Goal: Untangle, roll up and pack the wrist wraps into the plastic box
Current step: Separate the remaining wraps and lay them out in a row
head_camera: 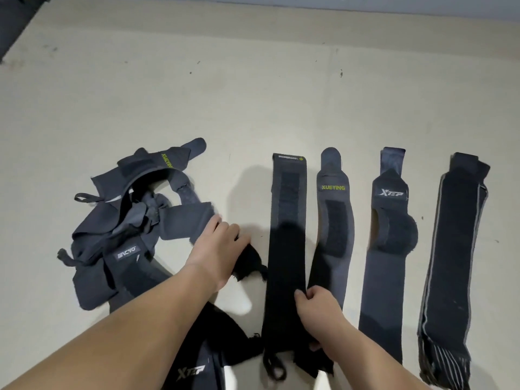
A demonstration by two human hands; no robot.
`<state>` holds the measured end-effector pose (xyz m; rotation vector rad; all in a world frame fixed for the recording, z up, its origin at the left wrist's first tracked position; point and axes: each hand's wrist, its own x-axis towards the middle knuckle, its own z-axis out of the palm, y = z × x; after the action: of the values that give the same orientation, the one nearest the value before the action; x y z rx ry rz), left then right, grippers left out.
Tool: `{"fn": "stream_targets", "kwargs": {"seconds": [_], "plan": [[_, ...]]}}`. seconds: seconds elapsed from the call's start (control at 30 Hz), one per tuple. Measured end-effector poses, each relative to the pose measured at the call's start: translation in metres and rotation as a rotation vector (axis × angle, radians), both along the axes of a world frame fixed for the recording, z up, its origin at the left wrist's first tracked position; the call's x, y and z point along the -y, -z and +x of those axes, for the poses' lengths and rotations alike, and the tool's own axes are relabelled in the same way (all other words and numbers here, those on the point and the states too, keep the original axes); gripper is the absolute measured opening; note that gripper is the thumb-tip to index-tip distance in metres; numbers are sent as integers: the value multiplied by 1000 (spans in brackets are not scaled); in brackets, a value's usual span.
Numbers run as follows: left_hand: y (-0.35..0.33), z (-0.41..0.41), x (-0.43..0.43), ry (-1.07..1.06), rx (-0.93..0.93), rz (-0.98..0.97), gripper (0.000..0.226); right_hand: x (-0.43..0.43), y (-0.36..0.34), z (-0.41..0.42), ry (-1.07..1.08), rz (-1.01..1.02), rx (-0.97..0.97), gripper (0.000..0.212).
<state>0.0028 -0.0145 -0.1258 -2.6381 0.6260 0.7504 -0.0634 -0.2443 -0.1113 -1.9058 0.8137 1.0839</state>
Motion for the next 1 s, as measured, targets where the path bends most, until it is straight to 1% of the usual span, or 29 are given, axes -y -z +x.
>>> {"fn": "stream_targets", "kwargs": {"seconds": [0.07,0.1,0.13,0.17,0.23,0.27,0.3,0.33,0.4,0.47,0.5,0.53,0.57,0.6,0.63,0.67,0.7,0.73,0.8,0.83,0.87,0.9,0.93,0.97,1.0], "plan": [[-6,-1,-5,-68,-7,23,32,-7,5,-15,37,18,-67,21],[-12,0,-7,-141,-13,-1,24,-10,8,-21,27,7,-81,22],[-17,1,-11,-249,-20,-62,22,-11,8,-24,-13,-23,-70,24],[-22,2,-15,-384,-47,-168,21,-12,5,-24,-78,-76,-31,27],[-40,7,-21,-651,-111,-447,13,-10,-7,-17,-227,-236,83,31],[-52,10,-22,-749,-139,-591,10,-10,-15,-13,-283,-302,165,30],[-65,14,-22,-834,-164,-728,11,-10,-22,-7,-316,-321,255,28],[-81,17,-22,-908,-180,-838,14,-12,-31,1,-315,-260,311,28],[-113,25,-20,-1010,-185,-954,20,-21,-56,19,-254,24,318,38],[-146,31,-20,-1066,-193,-978,21,-35,-86,32,-248,294,273,60],[-162,33,-21,-1079,-186,-965,21,-43,-101,35,-281,382,279,73],[-179,35,-20,-1091,-177,-964,20,-52,-116,37,-307,452,301,82],[-197,37,-19,-1115,-171,-980,19,-62,-130,38,-313,504,324,83],[-216,38,-18,-1140,-165,-1004,18,-71,-143,37,-313,548,337,76],[-235,38,-15,-1166,-158,-1033,18,-80,-157,36,-306,583,330,64],[-254,38,-12,-1197,-154,-1083,17,-90,-172,34,-282,605,342,51],[-273,36,-8,-1228,-156,-1155,16,-99,-185,33,-253,597,367,42],[-292,34,-4,-1253,-156,-1242,14,-106,-199,32,-217,558,382,44],[-324,31,4,-1262,-132,-1434,16,-111,-226,34,-83,497,419,68],[-337,30,4,-1257,-116,-1518,19,-112,-235,35,-6,509,422,74],[-350,28,3,-1255,-106,-1578,23,-110,-248,36,85,571,437,69],[-361,25,-1,-1254,-97,-1611,23,-106,-261,37,162,631,455,56],[-369,21,-7,-1253,-85,-1620,20,-101,-279,40,221,695,466,41],[-376,15,-15,-1244,-83,-1608,22,-95,-294,44,274,746,470,33],[-380,8,-24,-1218,-102,-1563,35,-89,-310,47,331,790,470,32]]}}
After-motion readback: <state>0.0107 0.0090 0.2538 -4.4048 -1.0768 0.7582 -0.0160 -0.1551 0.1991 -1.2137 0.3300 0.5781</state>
